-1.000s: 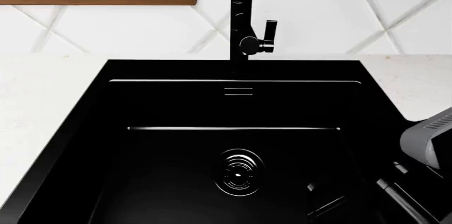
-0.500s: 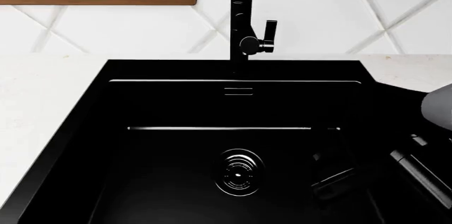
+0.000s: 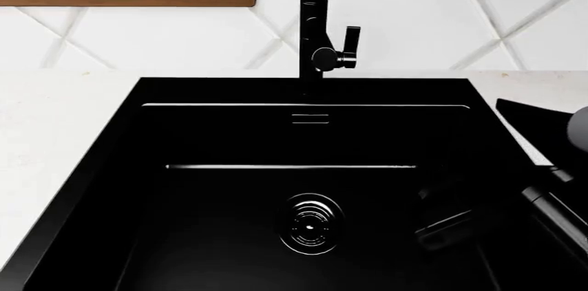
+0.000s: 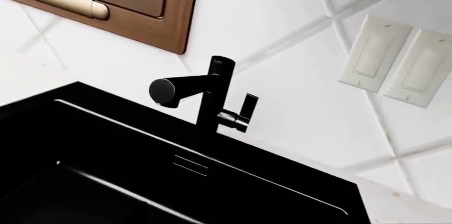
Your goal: Pick and place the shaker into the drawer. Then close the cabinet.
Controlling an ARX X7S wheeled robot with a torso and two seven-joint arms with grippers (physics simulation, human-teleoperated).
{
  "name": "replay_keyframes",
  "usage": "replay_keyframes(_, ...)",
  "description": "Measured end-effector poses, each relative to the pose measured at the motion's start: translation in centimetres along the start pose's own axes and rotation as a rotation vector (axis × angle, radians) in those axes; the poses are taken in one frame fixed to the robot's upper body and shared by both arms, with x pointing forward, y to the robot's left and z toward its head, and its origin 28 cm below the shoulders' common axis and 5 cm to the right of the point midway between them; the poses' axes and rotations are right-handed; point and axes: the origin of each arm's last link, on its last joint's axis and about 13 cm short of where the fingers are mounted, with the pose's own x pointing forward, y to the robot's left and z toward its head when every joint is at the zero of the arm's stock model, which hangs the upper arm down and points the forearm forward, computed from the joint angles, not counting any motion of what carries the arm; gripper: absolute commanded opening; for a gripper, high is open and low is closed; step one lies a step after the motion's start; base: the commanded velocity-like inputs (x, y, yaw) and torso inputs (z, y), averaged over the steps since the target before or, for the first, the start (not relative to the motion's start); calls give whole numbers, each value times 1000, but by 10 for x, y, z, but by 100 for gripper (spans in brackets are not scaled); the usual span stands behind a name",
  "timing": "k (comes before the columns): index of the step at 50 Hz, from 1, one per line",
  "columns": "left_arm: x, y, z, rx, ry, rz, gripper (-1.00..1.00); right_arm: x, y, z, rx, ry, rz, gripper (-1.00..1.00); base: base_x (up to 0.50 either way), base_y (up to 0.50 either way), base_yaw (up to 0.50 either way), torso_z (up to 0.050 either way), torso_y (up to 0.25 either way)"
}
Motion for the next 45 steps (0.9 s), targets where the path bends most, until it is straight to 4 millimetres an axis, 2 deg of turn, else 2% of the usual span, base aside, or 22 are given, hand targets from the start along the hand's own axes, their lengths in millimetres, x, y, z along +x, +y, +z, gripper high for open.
replay_keyframes(25, -64, -30, -64, 141, 196, 39, 100, 3, -3, -4, 14, -1, -3, 100, 0, 0, 0, 0, 0)
replay_keyframes(45, -93, -50, -114, 195, 337, -25, 100, 5, -4, -5, 19, 3, -3, 100, 0, 0, 0, 0, 0)
